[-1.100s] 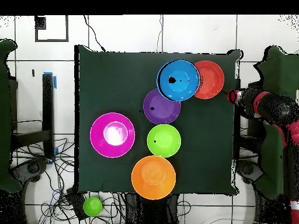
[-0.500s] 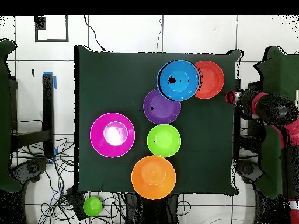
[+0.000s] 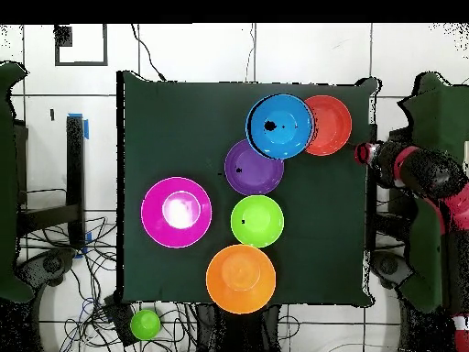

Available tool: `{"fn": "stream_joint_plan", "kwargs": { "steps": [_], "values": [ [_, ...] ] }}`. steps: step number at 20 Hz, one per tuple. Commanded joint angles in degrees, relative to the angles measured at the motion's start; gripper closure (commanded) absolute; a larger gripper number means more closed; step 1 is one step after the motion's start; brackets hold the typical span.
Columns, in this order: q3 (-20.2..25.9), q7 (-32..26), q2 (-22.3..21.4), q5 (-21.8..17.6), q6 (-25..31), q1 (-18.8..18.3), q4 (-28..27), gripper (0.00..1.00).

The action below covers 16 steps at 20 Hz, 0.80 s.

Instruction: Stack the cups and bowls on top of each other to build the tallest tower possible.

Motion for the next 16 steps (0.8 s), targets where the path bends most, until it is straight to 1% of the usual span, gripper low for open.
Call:
{"fn": "stream_joint_plan", "kwargs": {
  "steps": [1,5,16],
  "values": [
    [-3.88,-5.20,5.19,-3.05,-2.23,2.72,-2.13,0.00],
    [-4.02,-5.47,5.81,-2.95,-2.64,2.87,-2.61,0.00],
    [-3.88,-2.55,4.36,-2.57,-3.65,3.51,-0.50,0.00]
  ]
}}
